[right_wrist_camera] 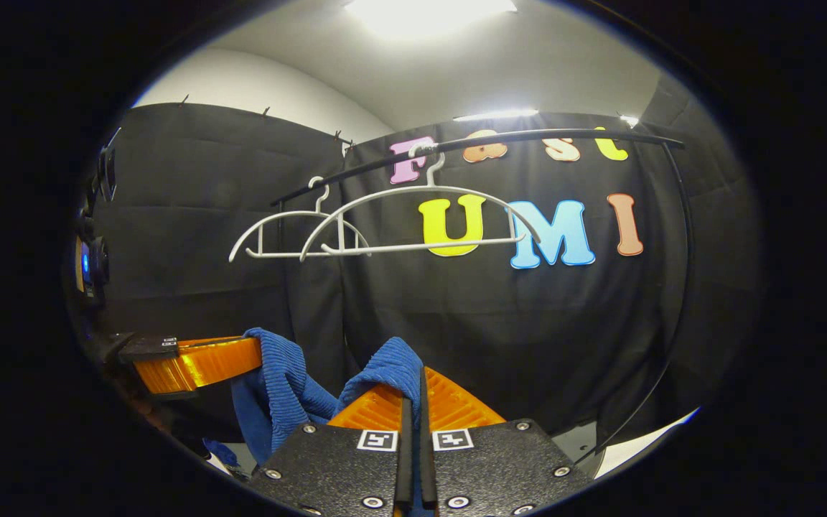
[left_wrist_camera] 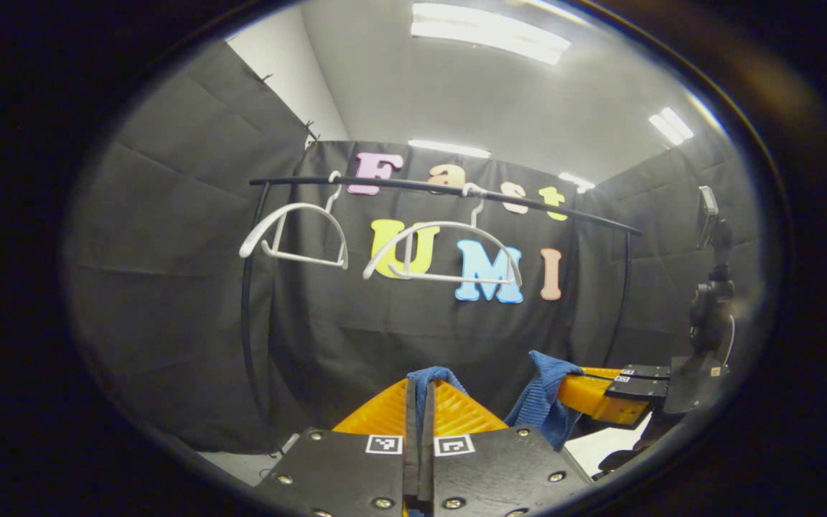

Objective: Grasp the clothes on the hanger with both hands and then place them into the laundry hamper below.

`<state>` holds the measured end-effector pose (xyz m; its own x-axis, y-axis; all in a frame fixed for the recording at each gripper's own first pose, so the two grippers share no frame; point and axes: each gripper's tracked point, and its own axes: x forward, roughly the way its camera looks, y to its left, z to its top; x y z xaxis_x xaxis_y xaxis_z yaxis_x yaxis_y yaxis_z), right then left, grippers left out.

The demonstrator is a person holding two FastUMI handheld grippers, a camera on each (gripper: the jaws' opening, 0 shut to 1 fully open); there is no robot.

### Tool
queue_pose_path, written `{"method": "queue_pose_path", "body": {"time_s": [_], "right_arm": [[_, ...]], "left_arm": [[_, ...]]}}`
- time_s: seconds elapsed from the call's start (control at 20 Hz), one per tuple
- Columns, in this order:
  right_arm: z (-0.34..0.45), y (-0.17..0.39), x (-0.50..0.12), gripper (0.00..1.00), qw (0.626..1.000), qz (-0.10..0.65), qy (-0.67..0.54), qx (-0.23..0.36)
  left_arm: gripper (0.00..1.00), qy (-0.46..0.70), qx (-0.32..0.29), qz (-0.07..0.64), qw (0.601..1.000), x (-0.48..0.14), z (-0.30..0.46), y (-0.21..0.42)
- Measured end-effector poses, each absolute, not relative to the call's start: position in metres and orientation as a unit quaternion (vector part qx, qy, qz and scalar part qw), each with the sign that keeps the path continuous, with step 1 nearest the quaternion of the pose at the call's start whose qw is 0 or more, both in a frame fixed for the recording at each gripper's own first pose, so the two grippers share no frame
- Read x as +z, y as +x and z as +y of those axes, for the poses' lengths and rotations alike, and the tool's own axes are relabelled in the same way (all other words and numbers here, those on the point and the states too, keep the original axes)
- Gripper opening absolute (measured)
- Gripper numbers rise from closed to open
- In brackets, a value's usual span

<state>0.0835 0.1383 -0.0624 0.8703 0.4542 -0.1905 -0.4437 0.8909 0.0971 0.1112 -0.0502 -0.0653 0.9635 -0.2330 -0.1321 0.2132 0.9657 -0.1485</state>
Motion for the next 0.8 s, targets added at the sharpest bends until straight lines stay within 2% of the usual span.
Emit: {"method": "queue_pose_path", "body": {"time_s": [0.05,0.1,0.4,0.45,0.75,0.8], "right_arm": [[0.138,0.08,-0.073,0.04,0.966,0.113,0.021,0.232],[0.137,0.076,-0.084,0.04,0.965,0.123,0.016,0.231],[0.134,0.063,-0.147,0.04,0.957,0.181,-0.014,0.227],[0.134,0.062,-0.159,0.04,0.954,0.193,-0.019,0.229],[0.131,0.044,-0.221,0.05,0.937,0.256,-0.048,0.234],[0.131,0.041,-0.23,0.05,0.934,0.266,-0.052,0.235]], "left_arm": [[0.05,-0.069,-0.113,0.085,0.988,-0.076,-0.051,0.109],[0.01,-0.071,-0.112,0.095,0.987,-0.087,-0.05,0.105],[0.01,-0.065,-0.107,0.157,0.98,-0.152,-0.053,0.097],[0.05,-0.063,-0.106,0.169,0.978,-0.167,-0.053,0.098],[0.05,-0.054,-0.092,0.239,0.965,-0.236,-0.049,0.077],[0.01,-0.051,-0.088,0.254,0.962,-0.246,-0.048,0.076]]}}
